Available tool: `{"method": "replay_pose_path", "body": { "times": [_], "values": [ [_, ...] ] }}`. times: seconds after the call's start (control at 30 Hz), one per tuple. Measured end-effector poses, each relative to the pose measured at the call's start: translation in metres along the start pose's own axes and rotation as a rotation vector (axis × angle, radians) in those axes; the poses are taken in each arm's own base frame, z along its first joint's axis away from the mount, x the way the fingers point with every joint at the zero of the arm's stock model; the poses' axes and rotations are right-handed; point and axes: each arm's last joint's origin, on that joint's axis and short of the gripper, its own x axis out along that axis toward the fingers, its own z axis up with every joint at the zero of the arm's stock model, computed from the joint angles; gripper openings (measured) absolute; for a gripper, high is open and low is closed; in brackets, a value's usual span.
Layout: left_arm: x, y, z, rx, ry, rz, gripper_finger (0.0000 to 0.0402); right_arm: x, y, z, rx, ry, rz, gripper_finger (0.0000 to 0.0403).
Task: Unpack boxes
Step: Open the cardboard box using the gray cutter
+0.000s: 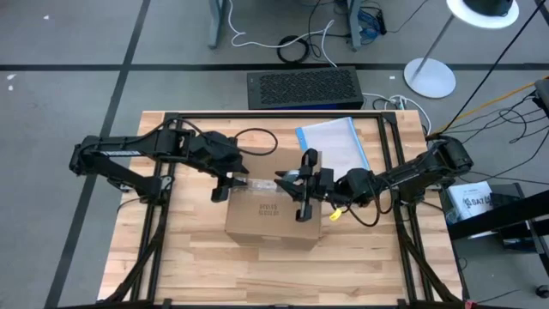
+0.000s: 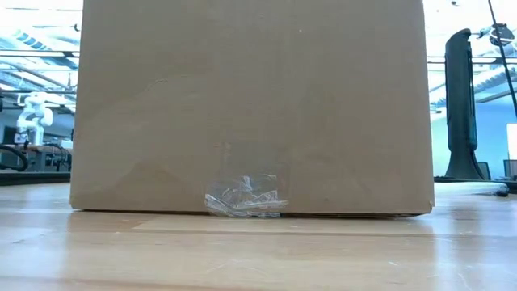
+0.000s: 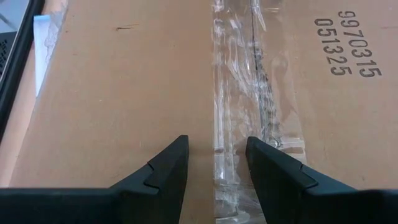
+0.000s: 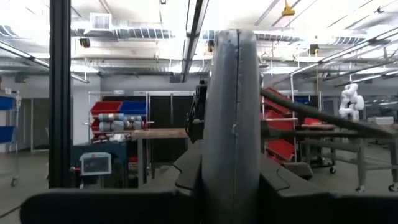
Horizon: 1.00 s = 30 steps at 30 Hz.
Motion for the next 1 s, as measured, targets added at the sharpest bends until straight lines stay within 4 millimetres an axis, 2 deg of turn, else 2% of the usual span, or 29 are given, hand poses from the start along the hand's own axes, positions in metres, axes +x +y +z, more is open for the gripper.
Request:
{"method": "replay_pose_path", "body": {
  "times": [0.3,0.57,1.0],
  "values": [
    [0.0,0.0,0.001,0.0,-0.007,0.001,0.017,0.004,-0.007,-0.008,-0.001,0.031,0.0,0.0068],
    [0.0,0.0,0.001,0.0,-0.005,0.0,0.017,-0.002,0.005,-0.01,-0.052,0.107,-0.019,0.0068],
    [0.0,0.0,-0.001,-0.001,0.008,0.0,0.017,-0.034,0.026,0.024,-0.194,0.289,-0.103,0.0065]
  ]
}}
